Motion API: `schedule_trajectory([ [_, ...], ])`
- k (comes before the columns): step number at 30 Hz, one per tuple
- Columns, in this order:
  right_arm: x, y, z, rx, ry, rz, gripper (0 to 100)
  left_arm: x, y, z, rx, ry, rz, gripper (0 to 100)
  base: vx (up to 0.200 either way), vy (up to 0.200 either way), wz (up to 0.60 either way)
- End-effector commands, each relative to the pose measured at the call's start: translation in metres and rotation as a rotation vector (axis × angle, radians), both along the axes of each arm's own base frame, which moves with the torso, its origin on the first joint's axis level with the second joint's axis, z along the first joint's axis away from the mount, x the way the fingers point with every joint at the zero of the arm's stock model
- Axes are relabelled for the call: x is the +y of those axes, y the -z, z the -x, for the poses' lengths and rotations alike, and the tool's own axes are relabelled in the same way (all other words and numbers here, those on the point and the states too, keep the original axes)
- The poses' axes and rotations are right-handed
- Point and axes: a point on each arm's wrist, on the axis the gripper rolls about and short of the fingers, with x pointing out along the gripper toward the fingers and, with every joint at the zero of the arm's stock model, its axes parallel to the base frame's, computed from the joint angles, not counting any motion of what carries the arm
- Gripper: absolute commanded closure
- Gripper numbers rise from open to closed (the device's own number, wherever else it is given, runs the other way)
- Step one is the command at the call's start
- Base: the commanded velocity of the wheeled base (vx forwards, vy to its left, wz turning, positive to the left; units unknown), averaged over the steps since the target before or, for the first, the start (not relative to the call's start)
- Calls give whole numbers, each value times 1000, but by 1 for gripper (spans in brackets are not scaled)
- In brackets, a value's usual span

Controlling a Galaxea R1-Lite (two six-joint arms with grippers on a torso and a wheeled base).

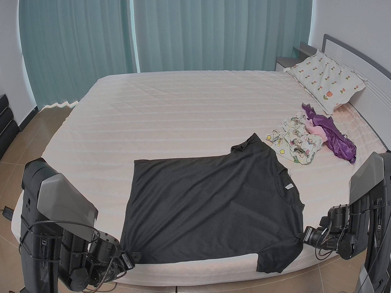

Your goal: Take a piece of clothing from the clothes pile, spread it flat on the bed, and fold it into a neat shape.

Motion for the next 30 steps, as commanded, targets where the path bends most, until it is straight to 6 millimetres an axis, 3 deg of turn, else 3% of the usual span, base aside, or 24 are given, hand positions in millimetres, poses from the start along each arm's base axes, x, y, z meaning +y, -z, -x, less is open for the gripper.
schedule_trajectory([
  [1, -11, 0, 7, 14, 20, 26, 100, 2, 0, 3, 14, 0, -7, 0, 0, 0, 0],
  [13, -14, 0, 17, 47, -3, 58, 100, 2, 0, 3, 14, 0, -7, 0, 0, 0, 0],
  [14, -15, 0, 18, 49, -6, 63, 0, 2, 0, 3, 14, 0, -7, 0, 0, 0, 0],
  [25, -21, -29, 8, -90, 24, 39, 0, 0, -11, -3, -85, -26, 0, 0, 0, 0, 0],
  [30, -17, -42, 0, -133, 67, -131, 0, 1, -14, -8, -153, -72, 7, 0, 0, 0, 0],
])
